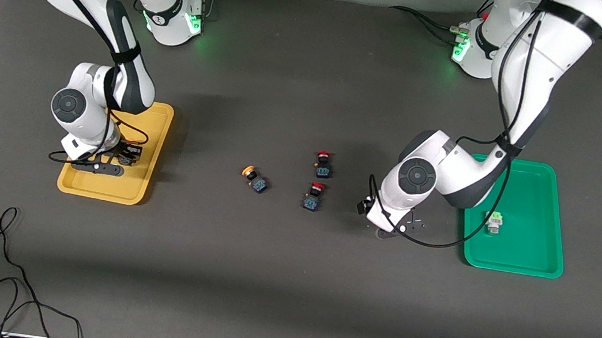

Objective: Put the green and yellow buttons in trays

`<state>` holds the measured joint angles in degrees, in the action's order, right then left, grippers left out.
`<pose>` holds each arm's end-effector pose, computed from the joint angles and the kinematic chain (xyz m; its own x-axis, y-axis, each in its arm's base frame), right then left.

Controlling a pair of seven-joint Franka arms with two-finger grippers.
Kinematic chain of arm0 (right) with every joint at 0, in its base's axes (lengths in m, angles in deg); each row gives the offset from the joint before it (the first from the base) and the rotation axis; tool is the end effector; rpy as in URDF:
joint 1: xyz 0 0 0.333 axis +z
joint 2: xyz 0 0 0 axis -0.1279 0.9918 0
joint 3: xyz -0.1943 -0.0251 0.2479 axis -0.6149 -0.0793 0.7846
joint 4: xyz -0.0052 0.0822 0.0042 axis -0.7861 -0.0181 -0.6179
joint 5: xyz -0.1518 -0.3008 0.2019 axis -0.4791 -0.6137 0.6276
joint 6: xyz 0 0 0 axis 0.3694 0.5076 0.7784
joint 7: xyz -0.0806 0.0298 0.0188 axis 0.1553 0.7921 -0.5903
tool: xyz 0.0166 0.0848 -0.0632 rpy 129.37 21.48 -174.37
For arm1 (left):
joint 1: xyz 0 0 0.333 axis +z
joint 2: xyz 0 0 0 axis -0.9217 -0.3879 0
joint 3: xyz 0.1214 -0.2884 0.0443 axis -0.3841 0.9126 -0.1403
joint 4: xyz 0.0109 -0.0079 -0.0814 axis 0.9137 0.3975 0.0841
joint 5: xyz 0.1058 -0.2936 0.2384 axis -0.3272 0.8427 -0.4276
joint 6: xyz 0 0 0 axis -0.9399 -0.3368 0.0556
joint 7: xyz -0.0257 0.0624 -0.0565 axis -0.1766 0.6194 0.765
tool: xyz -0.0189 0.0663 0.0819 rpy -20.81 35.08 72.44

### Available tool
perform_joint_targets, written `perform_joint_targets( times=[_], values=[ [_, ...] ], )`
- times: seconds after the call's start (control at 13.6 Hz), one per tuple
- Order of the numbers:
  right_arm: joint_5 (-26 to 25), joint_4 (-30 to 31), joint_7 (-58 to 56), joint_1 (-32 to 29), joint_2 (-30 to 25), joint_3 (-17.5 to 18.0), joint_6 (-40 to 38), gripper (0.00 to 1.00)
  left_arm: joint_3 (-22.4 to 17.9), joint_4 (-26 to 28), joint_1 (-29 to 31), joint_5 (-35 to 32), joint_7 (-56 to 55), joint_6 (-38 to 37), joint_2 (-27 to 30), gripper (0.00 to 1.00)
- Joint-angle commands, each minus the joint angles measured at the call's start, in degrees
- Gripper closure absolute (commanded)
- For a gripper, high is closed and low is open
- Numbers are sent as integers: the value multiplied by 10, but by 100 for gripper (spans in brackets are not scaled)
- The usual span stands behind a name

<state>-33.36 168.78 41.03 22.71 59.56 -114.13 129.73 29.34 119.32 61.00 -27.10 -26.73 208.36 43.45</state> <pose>0.5037 -0.0033 0.1864 0.9989 -0.0176 -0.0441 -0.0116 -0.9910 0.1335 0.5725 -0.3091 0.2006 0.9421 0.3296 -0.0618 0.3289 -0.9441 -0.0204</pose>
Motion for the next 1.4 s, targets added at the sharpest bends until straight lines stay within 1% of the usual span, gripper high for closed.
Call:
perform_joint_targets(
  times=[0.0,0.07,0.15,0.29,0.37,0.44,0.51,0.66,0.73,0.81,0.88,0.96,1.03,1.1,1.25,1.32],
  values=[
    [2,1,-19,6,-22,-5,-11,0,-3,0,-9,-25,-51,22,-11,0],
    [2,-1,-19,6,-32,-5,-26,0,-4,0,-9,-26,-52,27,-14,1],
    [2,-6,-19,6,-50,-6,-50,0,-7,0,-9,-26,-53,27,-14,6],
    [2,-37,-13,8,-80,-7,-118,0,-9,0,-12,-26,-55,27,-14,44],
    [2,-63,-12,7,-89,-7,-155,0,-9,0,-12,-26,-58,26,-14,61],
    [2,-98,-10,7,-91,-6,-206,0,-9,0,-13,-26,-62,24,-12,72],
    [3,-146,-7,8,-89,-5,-265,0,-9,-3,-12,-25,-64,19,-12,74],
    [9,-233,6,17,-81,-3,-356,0,-9,-6,-10,-25,-64,15,-5,74],
    [31,-268,7,24,-73,-4,-388,0,-8,-9,-9,-25,-62,9,6,75],
    [63,-305,7,24,-59,-4,-416,0,-7,-24,-4,-22,-57,-26,19,76],
    [90,-332,8,26,-46,-3,-435,0,-3,-49,-2,-18,-49,-75,30,78],
    [105,-353,20,40,-32,-2,-441,0,7,-77,-2,-11,-27,-132,40,79],
    [112,-370,47,56,-22,-2,-440,0,17,-101,5,14,11,-177,55,80],
    [112,-395,80,67,-5,-1,-440,0,18,-120,15,55,58,-216,80,81],
    [113,-446,86,87,38,8,-442,0,17,-124,54,118,159,-279,138,84],
    [114,-465,83,89,56,25,-441,0,17,-122,76,135,212,-310,158,84]
  ],
)
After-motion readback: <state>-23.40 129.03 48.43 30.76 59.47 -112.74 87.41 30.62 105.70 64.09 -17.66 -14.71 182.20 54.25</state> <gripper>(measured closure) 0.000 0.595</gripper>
